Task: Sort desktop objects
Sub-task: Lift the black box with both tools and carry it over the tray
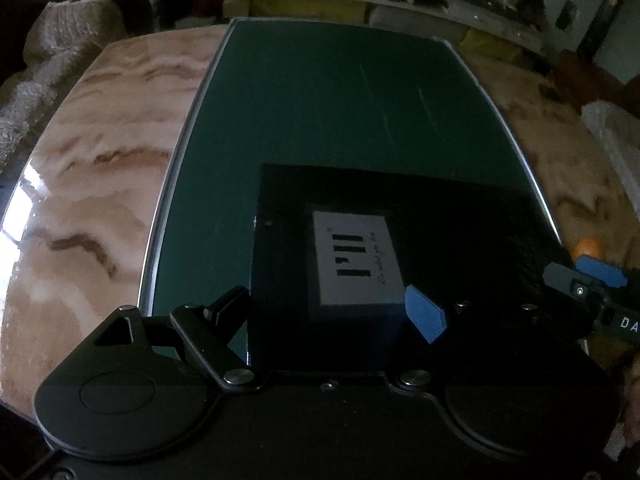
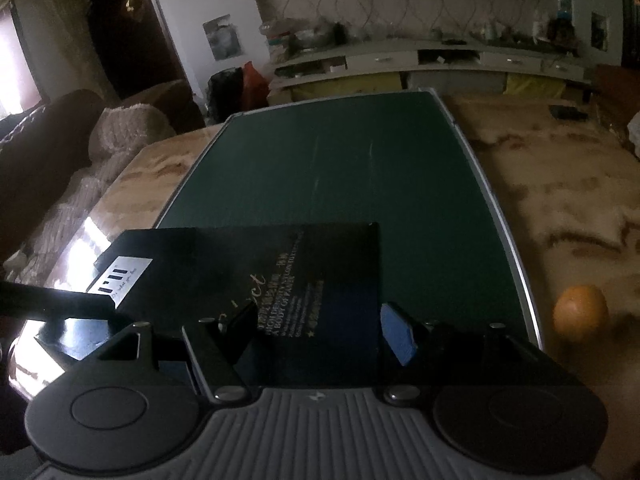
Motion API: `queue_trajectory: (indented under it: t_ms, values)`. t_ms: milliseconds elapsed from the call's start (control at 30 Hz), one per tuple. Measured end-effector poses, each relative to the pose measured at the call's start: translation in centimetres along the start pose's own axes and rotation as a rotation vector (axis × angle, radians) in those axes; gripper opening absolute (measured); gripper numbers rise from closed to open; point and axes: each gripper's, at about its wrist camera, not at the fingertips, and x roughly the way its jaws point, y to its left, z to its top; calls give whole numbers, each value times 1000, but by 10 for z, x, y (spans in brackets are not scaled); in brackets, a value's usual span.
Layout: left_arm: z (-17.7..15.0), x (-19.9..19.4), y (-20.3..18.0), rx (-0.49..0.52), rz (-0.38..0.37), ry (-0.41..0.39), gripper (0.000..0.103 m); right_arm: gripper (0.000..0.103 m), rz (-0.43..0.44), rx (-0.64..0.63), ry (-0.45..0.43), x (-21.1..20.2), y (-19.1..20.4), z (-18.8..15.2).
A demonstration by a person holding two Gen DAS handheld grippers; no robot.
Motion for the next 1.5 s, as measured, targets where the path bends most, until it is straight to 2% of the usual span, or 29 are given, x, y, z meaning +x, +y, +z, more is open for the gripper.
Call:
queue_trajectory:
  t_ms: [33,67,100,133,167,233,300,367,467,533,633,667,733,833,1000,1100,1233,1400,1500]
  values:
    - [-5,1,-2,3,-72,23,71,20,52,22,27,0,1,-5]
    - [-10,3,-8,6,-113,45,67,19,106,65,70,0,5,-11]
    - [-17,4,-20,31,-47,46,66,20,113,68,87,0,13,-16]
    - [-22,3,-32,67,26,19,66,21,44,-2,56,-2,28,-22]
    - [-25,4,-37,81,32,11,67,21,-6,-58,28,-4,39,-27]
    - [-28,5,-34,50,-9,23,67,26,-24,-74,17,-4,43,-32]
    - [-30,5,-28,54,64,9,71,37,-7,-45,17,-6,33,-32]
    - [-31,7,-15,38,79,19,72,49,5,-22,-2,-12,18,-31]
    - [-29,12,-1,3,69,46,74,51,-5,13,-23,-19,-7,-26]
    - [-29,15,0,-5,68,52,75,55,-41,24,-36,-25,-21,-27]
    - [-32,14,-12,-11,66,48,81,72,-139,-1,-74,-34,-46,-28]
    - [-36,13,-18,-12,66,42,85,76,-176,-15,-82,-35,-56,-26]
    - [-46,9,-30,-20,72,39,88,77,-226,-23,-79,-36,-77,-25]
    - [-58,6,-50,-32,55,48,88,77,-254,18,-43,-34,-119,-25]
    - [-57,19,-75,-8,80,48,90,77,-146,149,13,-24,-171,-28]
    - [-54,28,-80,-22,73,63,90,77,-141,163,33,-15,-181,-28]
    - [-54,40,-81,-30,101,81,90,77,-147,168,68,4,-189,-31]
    - [-53,41,-77,-56,101,81,90,79,-63,239,75,11,-201,-32]
    - [-54,29,-77,-60,93,45,90,79,-26,237,93,10,-202,-34]
